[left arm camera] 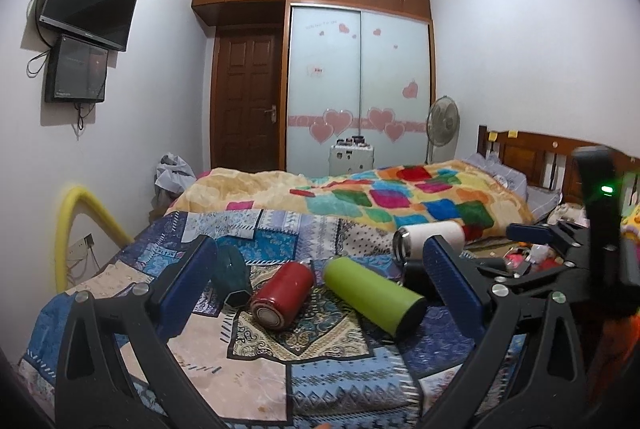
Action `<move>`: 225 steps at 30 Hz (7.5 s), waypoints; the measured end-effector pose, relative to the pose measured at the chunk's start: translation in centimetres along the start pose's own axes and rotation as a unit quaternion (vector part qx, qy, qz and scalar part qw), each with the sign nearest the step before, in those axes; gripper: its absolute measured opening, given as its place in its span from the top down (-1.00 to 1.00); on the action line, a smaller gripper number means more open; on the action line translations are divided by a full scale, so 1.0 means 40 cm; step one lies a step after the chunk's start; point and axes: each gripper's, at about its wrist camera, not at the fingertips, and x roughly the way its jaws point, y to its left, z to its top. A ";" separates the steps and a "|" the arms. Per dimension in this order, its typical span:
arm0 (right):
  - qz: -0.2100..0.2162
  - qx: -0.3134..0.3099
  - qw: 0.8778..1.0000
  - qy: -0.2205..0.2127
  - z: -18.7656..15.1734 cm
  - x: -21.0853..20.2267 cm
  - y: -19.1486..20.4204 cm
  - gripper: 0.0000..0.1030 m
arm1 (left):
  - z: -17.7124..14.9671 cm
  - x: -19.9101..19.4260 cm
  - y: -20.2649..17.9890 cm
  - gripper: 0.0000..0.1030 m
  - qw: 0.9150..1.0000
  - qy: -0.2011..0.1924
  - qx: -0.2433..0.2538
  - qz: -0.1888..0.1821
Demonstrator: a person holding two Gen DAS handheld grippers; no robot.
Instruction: Flip cup upright
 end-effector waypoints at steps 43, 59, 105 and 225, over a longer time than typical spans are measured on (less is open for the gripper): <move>0.106 -0.030 0.950 0.292 0.009 0.447 0.021 -0.22 | -0.108 0.205 0.097 -1.00 0.997 0.076 -0.017 -0.001; 0.108 -0.041 0.964 0.239 0.037 0.266 0.017 -0.21 | -0.086 0.160 0.090 -1.00 0.997 0.073 -0.028 0.008; 0.173 -0.038 0.956 0.233 -0.040 0.213 0.050 -0.21 | -0.130 0.176 0.057 -1.00 0.990 0.137 -0.017 0.011; 0.056 0.048 0.997 0.008 -0.066 -0.016 -0.138 -0.46 | 0.011 0.286 -0.156 -0.24 0.972 0.205 0.075 -0.083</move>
